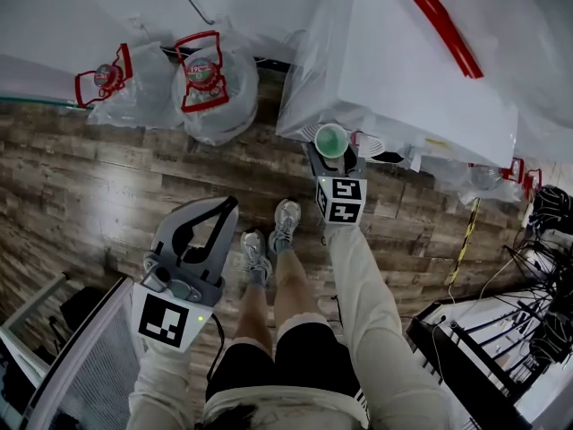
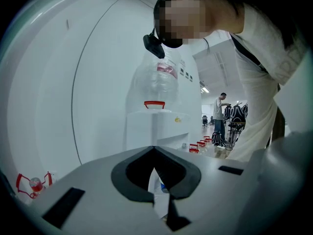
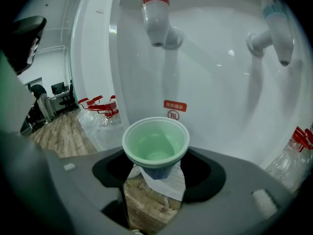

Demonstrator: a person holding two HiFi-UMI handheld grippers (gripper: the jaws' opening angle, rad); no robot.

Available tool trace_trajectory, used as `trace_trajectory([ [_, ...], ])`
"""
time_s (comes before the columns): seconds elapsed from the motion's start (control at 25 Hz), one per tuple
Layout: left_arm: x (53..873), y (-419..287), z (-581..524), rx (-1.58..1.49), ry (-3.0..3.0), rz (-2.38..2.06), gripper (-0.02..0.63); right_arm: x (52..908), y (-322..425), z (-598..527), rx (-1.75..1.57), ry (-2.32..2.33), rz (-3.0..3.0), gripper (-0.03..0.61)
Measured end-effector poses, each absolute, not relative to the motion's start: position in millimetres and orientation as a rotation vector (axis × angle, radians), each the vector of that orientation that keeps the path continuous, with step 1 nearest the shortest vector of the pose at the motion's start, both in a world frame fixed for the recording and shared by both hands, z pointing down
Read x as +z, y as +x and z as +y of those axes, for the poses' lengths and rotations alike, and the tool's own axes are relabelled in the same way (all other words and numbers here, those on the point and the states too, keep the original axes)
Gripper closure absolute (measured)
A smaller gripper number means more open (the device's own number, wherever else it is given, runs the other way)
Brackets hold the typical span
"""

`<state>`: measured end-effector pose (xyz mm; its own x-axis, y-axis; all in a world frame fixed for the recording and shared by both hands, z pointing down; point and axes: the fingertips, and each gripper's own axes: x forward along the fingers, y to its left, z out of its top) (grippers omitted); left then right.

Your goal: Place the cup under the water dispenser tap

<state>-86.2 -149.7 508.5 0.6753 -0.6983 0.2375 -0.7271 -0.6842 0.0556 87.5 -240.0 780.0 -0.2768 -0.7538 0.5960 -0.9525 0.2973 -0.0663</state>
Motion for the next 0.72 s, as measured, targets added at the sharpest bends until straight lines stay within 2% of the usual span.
trace_trajectory([
  [0.72, 514.9, -83.8, -152.0, 0.318, 2.709, -1.205, 0.609, 788.1, 92.0, -248.9, 0.530, 1.481, -2.118, 0.272],
])
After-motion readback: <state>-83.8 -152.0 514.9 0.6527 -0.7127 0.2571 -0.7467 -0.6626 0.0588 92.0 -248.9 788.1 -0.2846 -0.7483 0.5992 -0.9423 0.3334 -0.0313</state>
